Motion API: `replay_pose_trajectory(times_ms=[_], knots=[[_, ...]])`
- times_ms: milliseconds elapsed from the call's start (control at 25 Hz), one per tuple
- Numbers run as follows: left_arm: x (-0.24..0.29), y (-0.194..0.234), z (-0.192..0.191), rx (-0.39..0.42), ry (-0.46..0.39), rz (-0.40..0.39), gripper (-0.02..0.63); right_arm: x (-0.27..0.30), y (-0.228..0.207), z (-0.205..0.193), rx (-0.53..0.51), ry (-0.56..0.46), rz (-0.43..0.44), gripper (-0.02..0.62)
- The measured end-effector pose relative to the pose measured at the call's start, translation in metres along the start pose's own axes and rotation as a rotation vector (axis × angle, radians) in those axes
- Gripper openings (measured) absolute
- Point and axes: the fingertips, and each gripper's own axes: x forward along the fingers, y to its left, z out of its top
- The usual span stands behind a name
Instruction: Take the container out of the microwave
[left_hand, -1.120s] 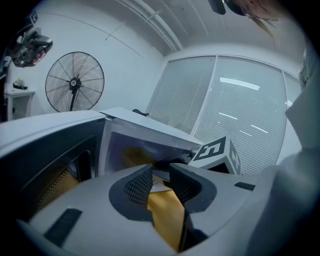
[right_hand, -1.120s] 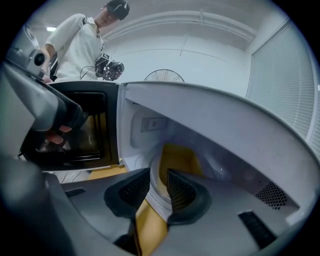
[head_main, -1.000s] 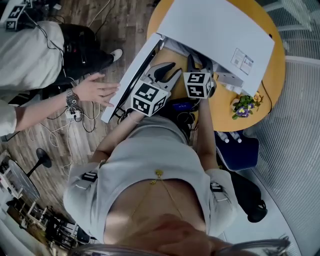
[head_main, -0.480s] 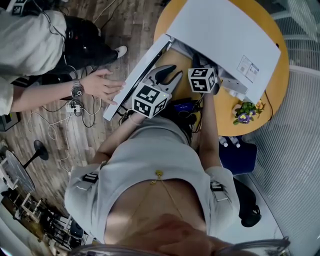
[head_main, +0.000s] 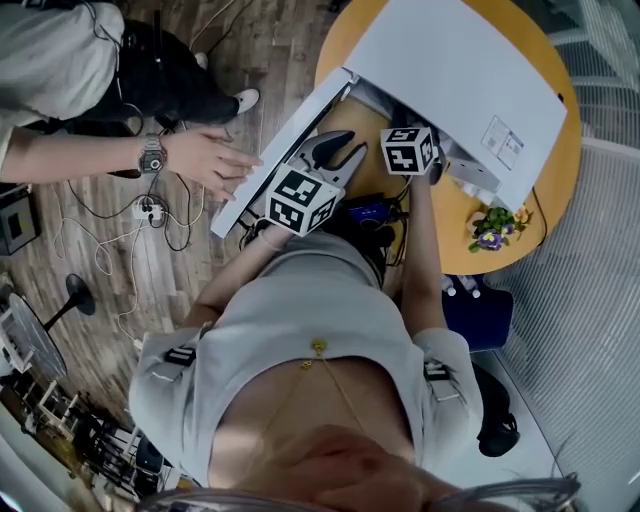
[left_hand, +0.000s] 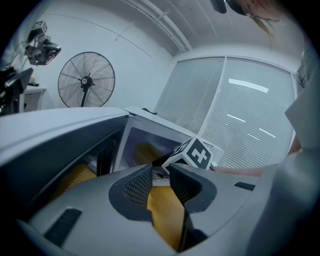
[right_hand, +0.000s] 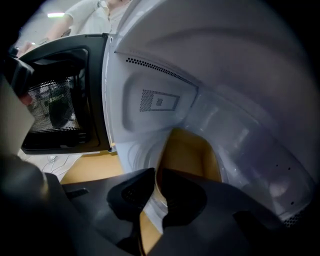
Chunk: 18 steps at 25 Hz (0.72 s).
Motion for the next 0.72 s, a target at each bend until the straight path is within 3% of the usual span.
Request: replay_pose_trajectory(times_ms=[720], knots=[[-0.009, -0.003, 0.004, 0.012, -0.017, -0.02, 0.114, -0.015, 0.006, -0.007, 0.029, -0.034, 0.011, 0.037]])
